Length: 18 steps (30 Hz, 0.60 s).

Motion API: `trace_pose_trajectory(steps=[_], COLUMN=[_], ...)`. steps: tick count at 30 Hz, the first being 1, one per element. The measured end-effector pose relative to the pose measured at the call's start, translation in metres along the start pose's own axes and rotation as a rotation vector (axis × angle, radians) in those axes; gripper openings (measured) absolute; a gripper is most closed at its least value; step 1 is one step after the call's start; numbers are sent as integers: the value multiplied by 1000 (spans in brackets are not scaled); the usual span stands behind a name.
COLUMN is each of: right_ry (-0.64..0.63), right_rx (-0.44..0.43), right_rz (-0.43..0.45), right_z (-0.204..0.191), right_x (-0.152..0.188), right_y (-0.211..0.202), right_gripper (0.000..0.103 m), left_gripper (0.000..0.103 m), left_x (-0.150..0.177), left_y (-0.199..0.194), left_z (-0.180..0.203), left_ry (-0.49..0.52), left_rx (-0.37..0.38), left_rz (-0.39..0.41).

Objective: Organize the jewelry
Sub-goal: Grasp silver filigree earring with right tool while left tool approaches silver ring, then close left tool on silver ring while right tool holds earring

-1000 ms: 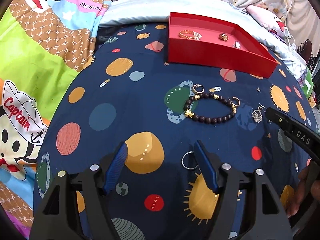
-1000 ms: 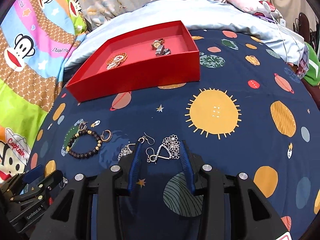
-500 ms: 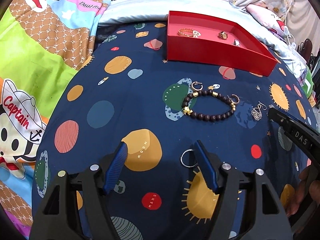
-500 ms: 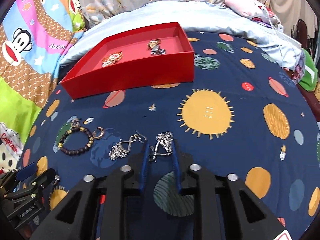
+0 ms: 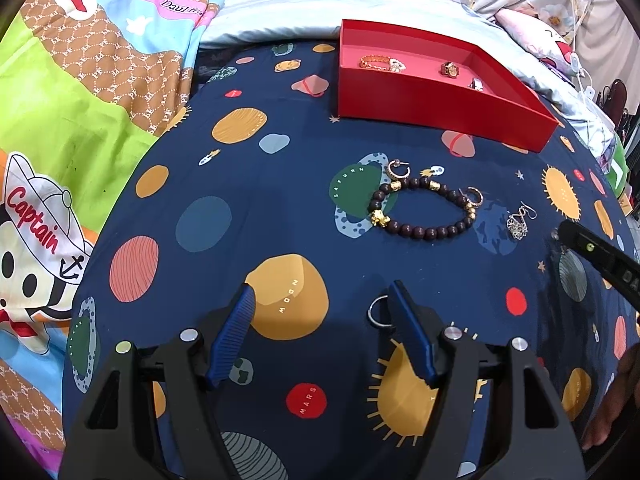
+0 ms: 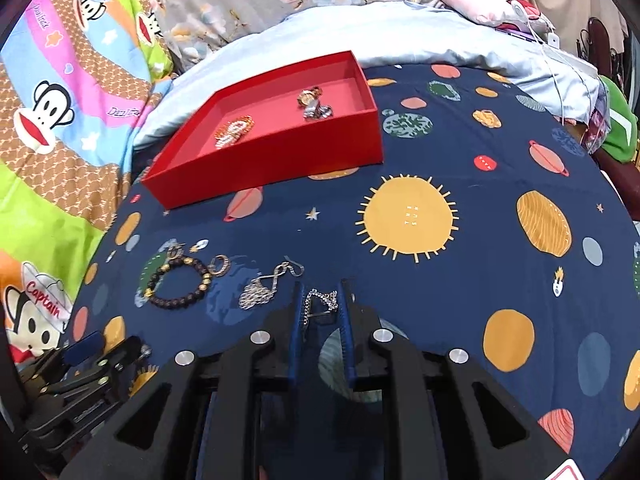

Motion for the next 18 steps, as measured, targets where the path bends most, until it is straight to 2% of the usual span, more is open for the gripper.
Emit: trace_pose_trajectory(steps=[18], right_ry=[-54], right_rx=[-78], right_rz=[-30], right_z=[-29], right_x=[32], right_y=[-24], right_gripper=[15], left_gripper=[66], left_x=[10], left_y=[-4], left_z=[-21], left_ry=[-38], left_rx=[35], left_rz=[-13])
Point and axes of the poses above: each gripper's, at about its wrist camera, not at the fingertips, and y roughly the way its jaws point, z to its right, x to its underside, the point moved 9 cm from there along y, roughly the way its jaws point, and after that the axes turned 3 degrees about -z, right-handed, at the moved point
